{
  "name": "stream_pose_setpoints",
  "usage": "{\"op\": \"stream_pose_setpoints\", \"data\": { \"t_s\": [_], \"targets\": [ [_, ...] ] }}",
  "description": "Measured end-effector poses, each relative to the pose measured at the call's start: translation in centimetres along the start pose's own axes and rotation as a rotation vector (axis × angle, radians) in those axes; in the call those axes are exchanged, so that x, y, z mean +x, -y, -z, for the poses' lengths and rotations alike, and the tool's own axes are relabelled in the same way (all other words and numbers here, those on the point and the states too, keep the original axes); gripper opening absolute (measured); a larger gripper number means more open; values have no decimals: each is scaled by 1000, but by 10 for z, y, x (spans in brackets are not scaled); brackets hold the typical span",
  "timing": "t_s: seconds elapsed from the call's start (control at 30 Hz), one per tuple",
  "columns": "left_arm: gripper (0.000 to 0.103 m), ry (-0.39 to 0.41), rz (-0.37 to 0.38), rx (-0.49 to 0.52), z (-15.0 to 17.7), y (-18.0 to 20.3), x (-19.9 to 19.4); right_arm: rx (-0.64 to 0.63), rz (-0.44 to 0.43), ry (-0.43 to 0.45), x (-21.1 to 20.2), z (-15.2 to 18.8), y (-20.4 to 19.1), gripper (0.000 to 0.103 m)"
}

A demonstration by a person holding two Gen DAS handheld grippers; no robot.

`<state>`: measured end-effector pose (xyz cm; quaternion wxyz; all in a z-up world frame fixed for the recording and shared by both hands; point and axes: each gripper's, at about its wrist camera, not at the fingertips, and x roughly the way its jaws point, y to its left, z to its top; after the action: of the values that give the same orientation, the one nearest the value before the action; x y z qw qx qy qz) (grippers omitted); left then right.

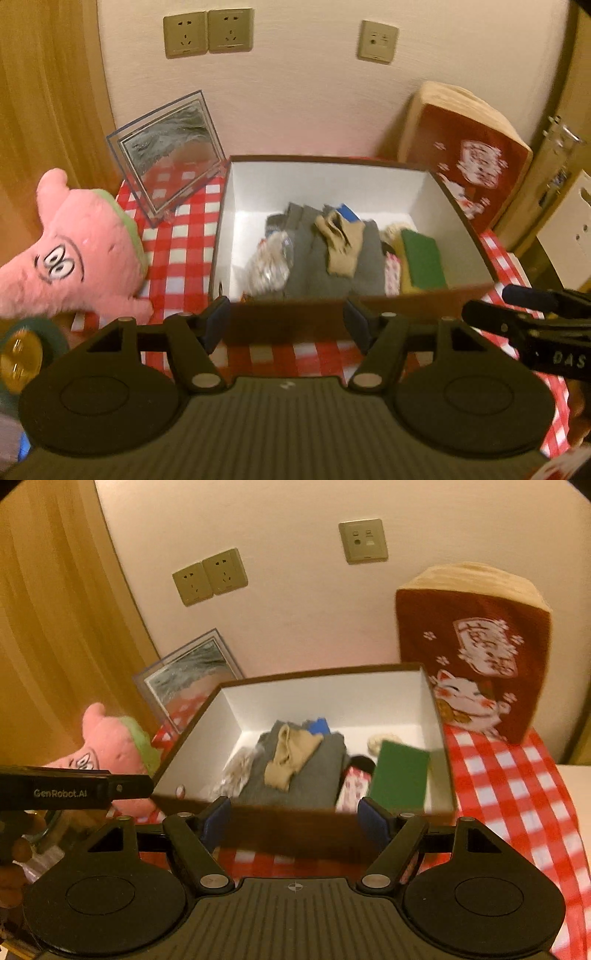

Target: Organize soft objects

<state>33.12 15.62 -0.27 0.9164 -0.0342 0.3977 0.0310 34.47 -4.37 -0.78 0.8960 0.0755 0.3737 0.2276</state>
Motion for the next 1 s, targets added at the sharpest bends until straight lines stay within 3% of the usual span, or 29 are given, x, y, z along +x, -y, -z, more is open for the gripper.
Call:
{"op": "stream_pose_setpoints", "data": {
  "t_s": [0.43, 0.73, 1.0],
  "targets": [
    [65, 0, -7, 9, 77, 34, -79, -19, 34, -37, -76, 57, -16, 77],
    [65, -14, -50, -11, 123, 70, -124, -59, -12, -66, -131, 91, -5, 77],
    [65, -41, -40, -31, 168, 97, -155, -93, -26, -98, -174, 124, 5, 77]
  ]
}}
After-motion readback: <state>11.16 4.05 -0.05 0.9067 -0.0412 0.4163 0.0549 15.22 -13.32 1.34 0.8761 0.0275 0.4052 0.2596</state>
